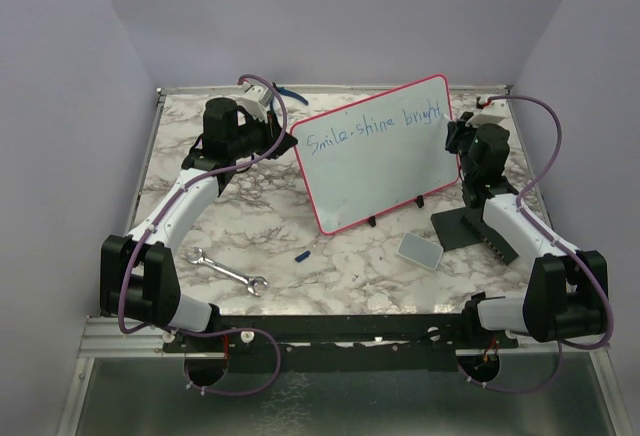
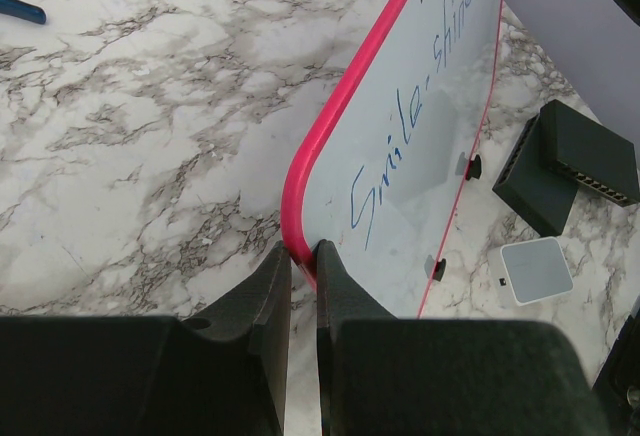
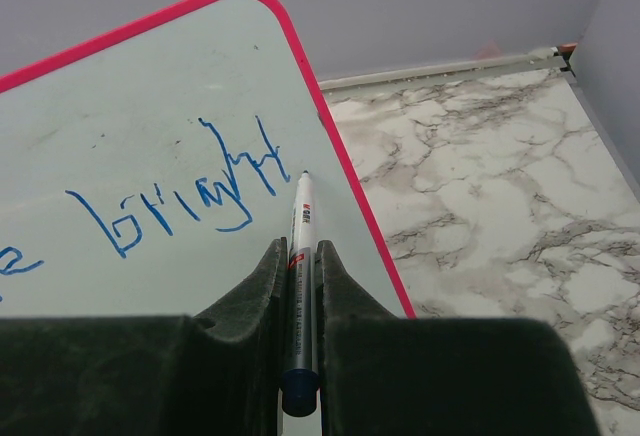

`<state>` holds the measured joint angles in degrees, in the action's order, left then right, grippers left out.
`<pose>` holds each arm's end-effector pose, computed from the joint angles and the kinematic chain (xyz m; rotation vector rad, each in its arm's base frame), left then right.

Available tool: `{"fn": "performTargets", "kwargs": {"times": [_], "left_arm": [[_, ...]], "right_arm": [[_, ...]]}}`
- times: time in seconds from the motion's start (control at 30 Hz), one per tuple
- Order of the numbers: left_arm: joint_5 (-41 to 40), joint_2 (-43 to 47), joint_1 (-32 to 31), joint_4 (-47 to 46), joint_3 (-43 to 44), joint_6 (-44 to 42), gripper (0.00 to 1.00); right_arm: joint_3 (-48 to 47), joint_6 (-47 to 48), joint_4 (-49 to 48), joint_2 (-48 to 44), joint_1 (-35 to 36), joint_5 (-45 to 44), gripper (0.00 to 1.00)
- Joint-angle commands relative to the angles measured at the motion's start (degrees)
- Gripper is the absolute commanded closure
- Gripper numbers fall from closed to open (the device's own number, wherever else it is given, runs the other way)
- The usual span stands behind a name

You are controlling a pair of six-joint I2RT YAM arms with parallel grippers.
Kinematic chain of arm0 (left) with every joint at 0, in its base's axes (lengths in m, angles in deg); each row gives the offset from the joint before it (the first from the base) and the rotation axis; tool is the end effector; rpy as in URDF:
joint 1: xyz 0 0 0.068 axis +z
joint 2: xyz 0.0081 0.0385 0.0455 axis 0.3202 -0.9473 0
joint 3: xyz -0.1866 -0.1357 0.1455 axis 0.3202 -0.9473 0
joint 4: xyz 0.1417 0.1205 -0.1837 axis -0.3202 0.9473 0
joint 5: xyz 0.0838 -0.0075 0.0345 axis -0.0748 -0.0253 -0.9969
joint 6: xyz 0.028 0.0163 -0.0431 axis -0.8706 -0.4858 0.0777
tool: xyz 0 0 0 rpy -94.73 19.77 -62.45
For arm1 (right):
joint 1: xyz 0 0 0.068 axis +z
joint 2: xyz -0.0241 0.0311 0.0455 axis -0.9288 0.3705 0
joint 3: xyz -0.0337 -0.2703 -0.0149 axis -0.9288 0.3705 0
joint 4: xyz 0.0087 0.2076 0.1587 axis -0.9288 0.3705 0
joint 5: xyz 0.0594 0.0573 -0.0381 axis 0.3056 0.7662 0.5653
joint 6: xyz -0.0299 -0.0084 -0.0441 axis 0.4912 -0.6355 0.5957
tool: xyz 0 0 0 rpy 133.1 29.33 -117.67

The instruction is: Write a sentence on the whiteboard

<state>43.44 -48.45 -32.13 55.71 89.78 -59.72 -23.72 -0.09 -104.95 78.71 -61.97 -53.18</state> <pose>0.3186 -0.0962 0.3173 0.4361 1.8830 -0.8362 0.3036 0.0275 0.2888 0.1381 1.6619 0.0416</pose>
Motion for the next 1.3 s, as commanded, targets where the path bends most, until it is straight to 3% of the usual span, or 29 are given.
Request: {"fn": "performTargets", "kwargs": {"times": [0.0,0.57,0.93,1.1,1.27], "left_arm": [[0.6,2.2,0.3,-1.3,-0.2,-2.3,1.0],[0.7,2.3,0.3,-1.3,-0.3,-2.4,1.0],[0.0,2.1,0.4,-0.8,-0.2,-2.4,1.0],[-0.3,1.6,0.3,-0.1,0.0,-2.5,0.84],[-1.0,1.4,0.3,0.2,-0.1,-2.7,0.74]], "right_arm": [[-1.5,0.3,-0.2,0.7,-0.3,0.4,0.99],[-1.4,0.2,-0.2,1.2,-0.4,0.5,0.99],[2.1,-1.0,2.4,-8.3,-0.4,-2.9,0.99],[3.5,-1.2,4.5,-12.1,-0.4,-3.7,0.99],[3.9,-1.3,6.1,-14.7,-0.4,-3.9,0.99]]}}
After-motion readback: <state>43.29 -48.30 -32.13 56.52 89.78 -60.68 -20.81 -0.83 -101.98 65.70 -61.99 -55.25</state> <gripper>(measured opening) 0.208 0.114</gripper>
